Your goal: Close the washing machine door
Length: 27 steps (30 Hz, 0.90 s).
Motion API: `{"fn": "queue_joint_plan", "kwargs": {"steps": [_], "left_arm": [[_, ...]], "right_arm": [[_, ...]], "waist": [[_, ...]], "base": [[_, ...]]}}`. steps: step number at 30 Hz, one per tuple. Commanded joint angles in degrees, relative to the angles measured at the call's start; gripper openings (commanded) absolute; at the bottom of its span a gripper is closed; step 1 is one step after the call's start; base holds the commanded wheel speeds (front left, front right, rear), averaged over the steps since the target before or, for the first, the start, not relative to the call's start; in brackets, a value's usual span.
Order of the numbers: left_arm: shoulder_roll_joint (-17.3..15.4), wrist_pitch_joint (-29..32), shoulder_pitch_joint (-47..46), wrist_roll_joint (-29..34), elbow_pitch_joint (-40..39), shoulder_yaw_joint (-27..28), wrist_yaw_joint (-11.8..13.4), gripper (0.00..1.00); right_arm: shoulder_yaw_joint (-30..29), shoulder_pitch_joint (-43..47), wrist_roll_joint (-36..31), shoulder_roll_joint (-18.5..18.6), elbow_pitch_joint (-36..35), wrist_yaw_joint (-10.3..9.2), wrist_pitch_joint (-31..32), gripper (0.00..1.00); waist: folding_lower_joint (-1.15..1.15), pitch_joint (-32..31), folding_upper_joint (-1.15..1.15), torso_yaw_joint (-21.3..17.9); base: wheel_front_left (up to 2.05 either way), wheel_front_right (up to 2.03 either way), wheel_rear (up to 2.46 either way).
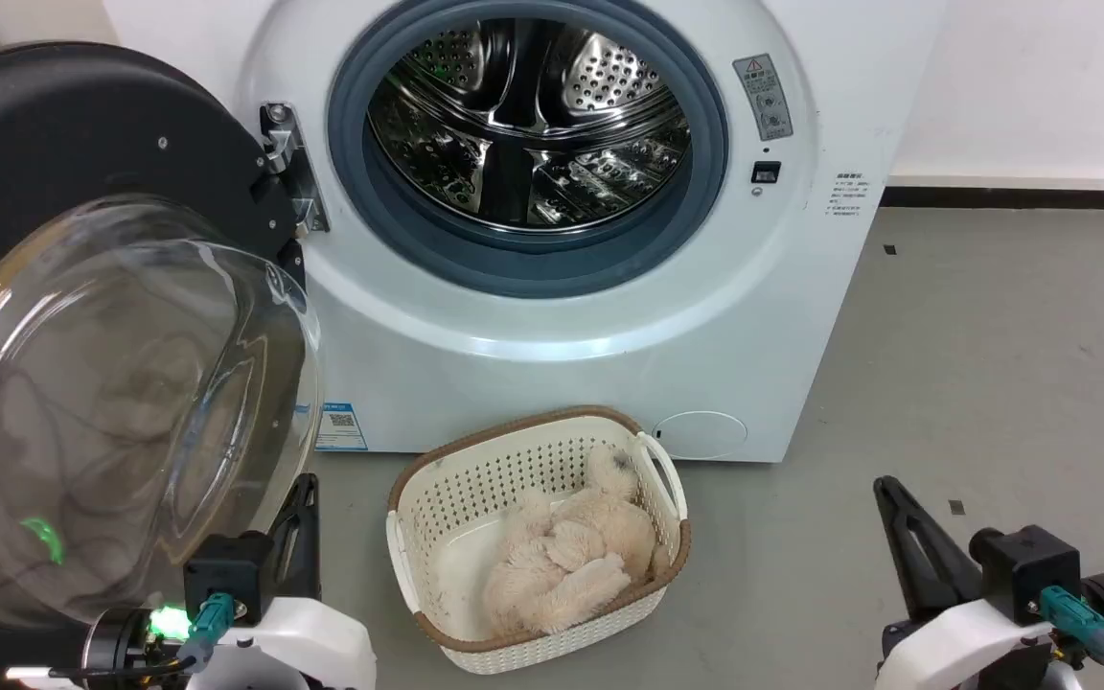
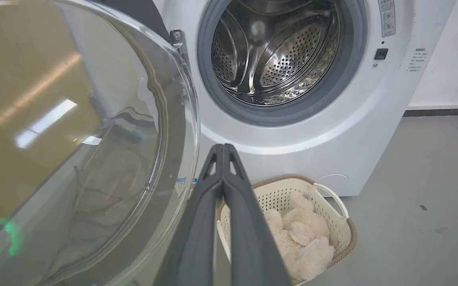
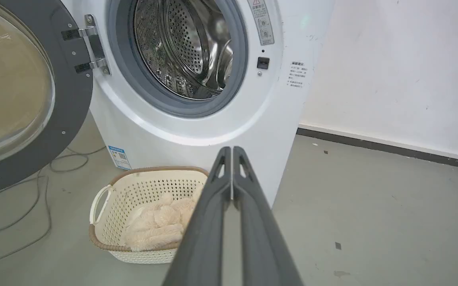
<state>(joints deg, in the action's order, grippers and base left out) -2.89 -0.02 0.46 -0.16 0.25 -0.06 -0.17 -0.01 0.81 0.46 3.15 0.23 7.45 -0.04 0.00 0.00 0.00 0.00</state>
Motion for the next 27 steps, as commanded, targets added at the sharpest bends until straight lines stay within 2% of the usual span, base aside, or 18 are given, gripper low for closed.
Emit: {"fn": "queue_joint_plan", "kwargs": {"steps": [1, 27], "left_arm": [[0.00, -0.02, 0.00, 0.00, -0.01, -0.02, 0.01, 1.00], [0.00, -2.71, 0.51, -0.62, 0.24, -0.42, 0.15, 1.00]], "right_arm": [[-0.01, -0.01, 0.00, -0.01, 0.00, 0.00, -0.02, 1.00], [0.52, 0.45, 1.63, -0.05, 0.14, 0.01, -2.71, 1.00]], "waist": [[0.00, 0.00, 0.00, 0.00], [0.00, -0.07, 0.00, 1.43]], "base": [[0.00, 0.00, 0.00], [0.00, 0.00, 0.00]]}}
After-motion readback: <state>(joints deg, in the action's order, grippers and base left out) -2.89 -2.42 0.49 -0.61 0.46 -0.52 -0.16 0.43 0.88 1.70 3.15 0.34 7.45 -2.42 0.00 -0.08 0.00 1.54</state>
